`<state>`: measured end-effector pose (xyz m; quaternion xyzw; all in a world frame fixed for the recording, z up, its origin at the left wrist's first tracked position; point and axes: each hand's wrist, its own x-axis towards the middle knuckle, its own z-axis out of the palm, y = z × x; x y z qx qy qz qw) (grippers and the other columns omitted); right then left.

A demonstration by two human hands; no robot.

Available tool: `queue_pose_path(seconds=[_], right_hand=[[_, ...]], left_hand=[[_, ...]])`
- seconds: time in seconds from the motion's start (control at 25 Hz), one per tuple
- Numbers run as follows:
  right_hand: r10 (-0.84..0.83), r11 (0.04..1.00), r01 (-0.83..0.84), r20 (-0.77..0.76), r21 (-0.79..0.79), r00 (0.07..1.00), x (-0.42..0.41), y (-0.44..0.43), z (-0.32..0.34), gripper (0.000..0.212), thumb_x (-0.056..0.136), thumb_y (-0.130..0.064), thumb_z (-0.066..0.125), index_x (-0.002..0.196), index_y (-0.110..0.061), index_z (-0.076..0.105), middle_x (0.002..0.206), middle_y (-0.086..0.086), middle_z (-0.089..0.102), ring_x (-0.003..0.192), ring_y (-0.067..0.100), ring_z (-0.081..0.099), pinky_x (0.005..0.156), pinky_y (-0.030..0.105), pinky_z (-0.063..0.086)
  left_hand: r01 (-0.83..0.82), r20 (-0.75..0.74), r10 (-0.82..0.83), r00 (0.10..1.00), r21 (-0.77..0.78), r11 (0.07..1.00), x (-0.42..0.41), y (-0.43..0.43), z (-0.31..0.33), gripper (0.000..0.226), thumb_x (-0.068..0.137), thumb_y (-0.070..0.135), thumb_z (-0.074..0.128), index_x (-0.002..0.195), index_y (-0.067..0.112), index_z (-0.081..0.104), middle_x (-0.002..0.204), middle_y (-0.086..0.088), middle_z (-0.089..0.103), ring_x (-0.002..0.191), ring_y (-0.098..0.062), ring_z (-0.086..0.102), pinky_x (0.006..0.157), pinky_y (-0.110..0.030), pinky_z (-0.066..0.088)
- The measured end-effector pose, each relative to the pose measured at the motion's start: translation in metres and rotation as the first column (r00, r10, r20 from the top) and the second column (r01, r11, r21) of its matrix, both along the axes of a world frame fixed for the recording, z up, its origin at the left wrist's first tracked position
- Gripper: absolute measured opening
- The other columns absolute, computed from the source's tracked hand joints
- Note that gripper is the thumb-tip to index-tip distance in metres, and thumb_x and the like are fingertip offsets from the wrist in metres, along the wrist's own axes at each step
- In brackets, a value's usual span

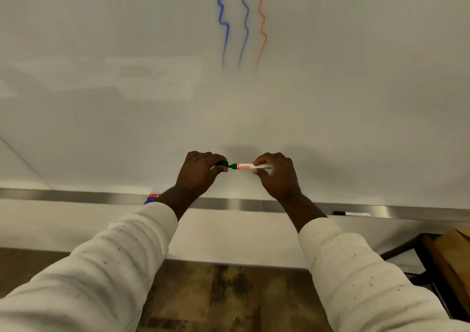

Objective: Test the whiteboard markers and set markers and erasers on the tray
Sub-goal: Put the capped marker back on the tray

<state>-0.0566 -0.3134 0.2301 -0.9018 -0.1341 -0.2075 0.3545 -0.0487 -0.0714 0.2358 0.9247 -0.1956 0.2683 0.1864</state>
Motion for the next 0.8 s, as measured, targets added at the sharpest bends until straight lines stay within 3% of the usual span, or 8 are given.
queue_pose_path(seconds=[0.12,0.28,0.4,0.6,0.8], right_hand=[[0.011,1.0,-0.011,-0.049,0.01,0.999,-0.012,-0.003,-0.018,0.018,0.08,-0.022,0.075,0.092,-0.033,0.066,0.09,-0.013,0.063,0.088,0.007,0.051,0.083,0.023,0.033],[0.043,0.999,-0.043,-0.086,-0.004,0.995,-0.028,-0.005,-0.037,0.017,0.08,-0.017,0.076,0.093,-0.027,0.068,0.084,-0.02,0.054,0.079,-0.01,0.042,0.085,0.029,0.038],[0.089,0.995,-0.092,-0.101,-0.029,0.991,-0.037,-0.003,-0.053,0.02,0.08,-0.017,0.076,0.096,-0.028,0.069,0.086,-0.021,0.058,0.081,-0.003,0.046,0.088,0.033,0.04],[0.144,0.988,-0.152,-0.142,-0.042,0.979,-0.044,0.008,-0.069,0.025,0.082,-0.02,0.075,0.105,-0.029,0.073,0.099,-0.012,0.066,0.098,0.008,0.053,0.089,0.026,0.032],[0.189,0.976,-0.203,-0.165,-0.072,0.968,-0.046,0.04,-0.08,0.022,0.083,-0.021,0.075,0.104,-0.025,0.072,0.101,-0.007,0.068,0.1,0.015,0.056,0.088,0.036,0.039]], left_hand=[[-0.022,-0.055,0.023,0.998,0.002,1.0,-0.017,-0.002,-0.022,0.023,0.088,0.043,0.06,0.101,0.028,0.071,0.084,0.009,0.07,0.078,-0.015,0.062,0.087,-0.033,0.037],[-0.039,-0.114,0.04,0.993,0.016,0.999,-0.04,-0.012,-0.045,0.023,0.088,0.042,0.061,0.102,0.027,0.072,0.085,0.008,0.07,0.078,-0.016,0.061,0.087,-0.033,0.037],[-0.074,-0.157,0.079,0.984,0.038,0.997,-0.057,-0.014,-0.059,0.021,0.09,0.04,0.062,0.104,0.028,0.071,0.087,0.007,0.07,0.081,-0.017,0.061,0.088,-0.033,0.038],[-0.123,-0.208,0.136,0.969,0.073,0.99,-0.078,-0.005,-0.07,0.019,0.091,0.04,0.062,0.103,0.028,0.071,0.085,0.007,0.07,0.078,-0.018,0.061,0.085,-0.033,0.038],[-0.179,-0.25,0.183,0.951,0.039,0.983,-0.098,0.018,-0.077,0.019,0.09,0.039,0.064,0.098,0.024,0.072,0.081,0.005,0.069,0.073,-0.018,0.058,0.079,-0.03,0.034]])
